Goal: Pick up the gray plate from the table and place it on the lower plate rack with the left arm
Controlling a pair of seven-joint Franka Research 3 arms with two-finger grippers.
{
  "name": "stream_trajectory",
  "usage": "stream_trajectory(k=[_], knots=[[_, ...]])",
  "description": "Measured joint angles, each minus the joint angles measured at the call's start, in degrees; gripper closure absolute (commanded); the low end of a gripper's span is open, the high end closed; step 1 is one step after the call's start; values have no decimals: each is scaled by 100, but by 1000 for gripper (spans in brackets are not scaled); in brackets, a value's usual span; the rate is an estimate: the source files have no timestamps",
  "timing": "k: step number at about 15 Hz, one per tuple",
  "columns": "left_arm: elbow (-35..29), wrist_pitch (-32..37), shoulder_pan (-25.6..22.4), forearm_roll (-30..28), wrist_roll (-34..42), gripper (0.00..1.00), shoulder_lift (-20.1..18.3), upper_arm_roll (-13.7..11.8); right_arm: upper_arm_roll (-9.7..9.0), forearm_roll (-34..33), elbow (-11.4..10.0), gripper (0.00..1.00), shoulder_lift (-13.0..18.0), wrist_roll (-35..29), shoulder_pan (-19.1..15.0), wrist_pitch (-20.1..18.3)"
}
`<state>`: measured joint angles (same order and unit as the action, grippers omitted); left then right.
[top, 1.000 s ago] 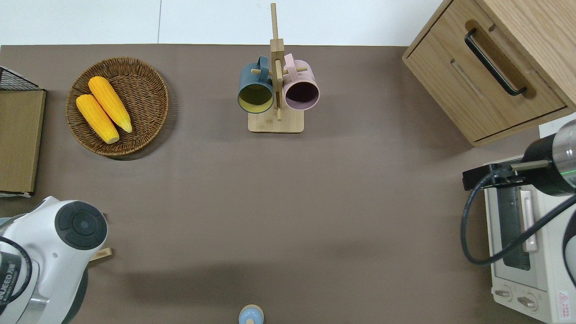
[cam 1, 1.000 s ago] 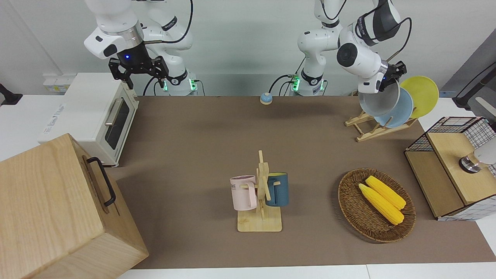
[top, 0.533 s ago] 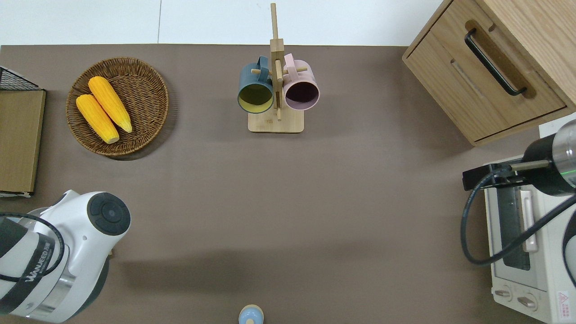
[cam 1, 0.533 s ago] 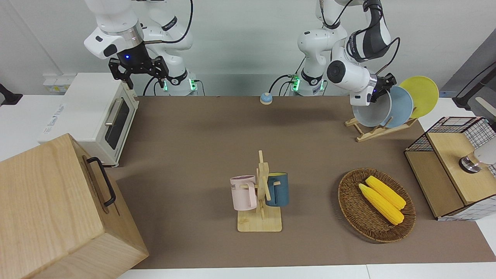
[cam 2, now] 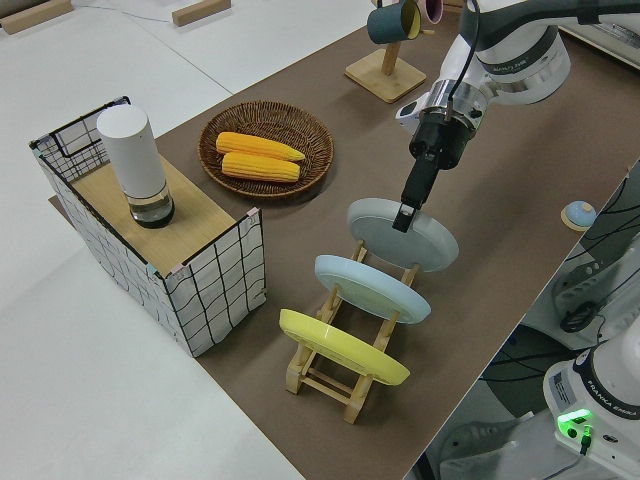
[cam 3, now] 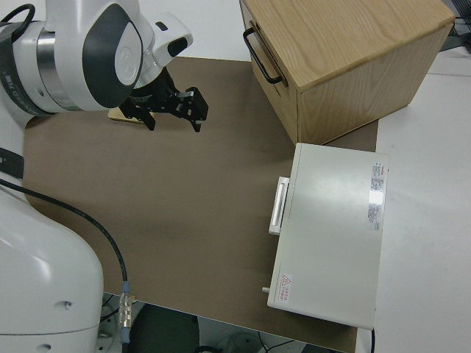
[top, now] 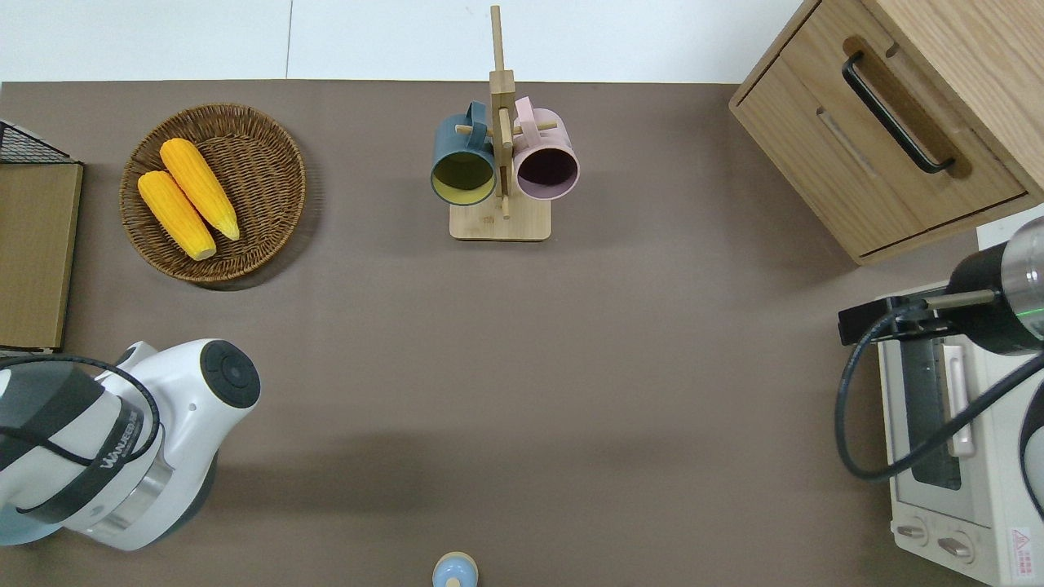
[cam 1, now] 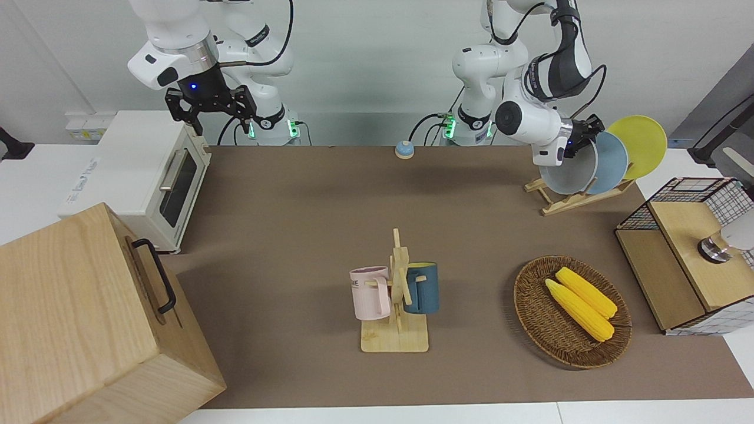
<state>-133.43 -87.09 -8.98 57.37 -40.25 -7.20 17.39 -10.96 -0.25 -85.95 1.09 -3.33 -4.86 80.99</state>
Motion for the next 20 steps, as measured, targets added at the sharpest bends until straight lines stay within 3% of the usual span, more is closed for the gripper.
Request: stream_trajectory(k=[8,9,10,13,14,20], knots=[[-62,26,139,6,-448,1000,321,3,0,0,0,11,0,0,0,0],[-76,28,156,6,-488,957,346,3,0,0,0,11,0,0,0,0],[-81,41,163,6,-494,714,347,3,0,0,0,13,0,0,0,0],[-81,84,178,7,-494,245,347,3,0,0,0,11,0,0,0,0],[-81,136,187,7,-492,26,347,3,0,0,0,11,0,0,0,0],[-82,351,326,11,-488,2,349,9,0,0,0,11,0,0,0,0]])
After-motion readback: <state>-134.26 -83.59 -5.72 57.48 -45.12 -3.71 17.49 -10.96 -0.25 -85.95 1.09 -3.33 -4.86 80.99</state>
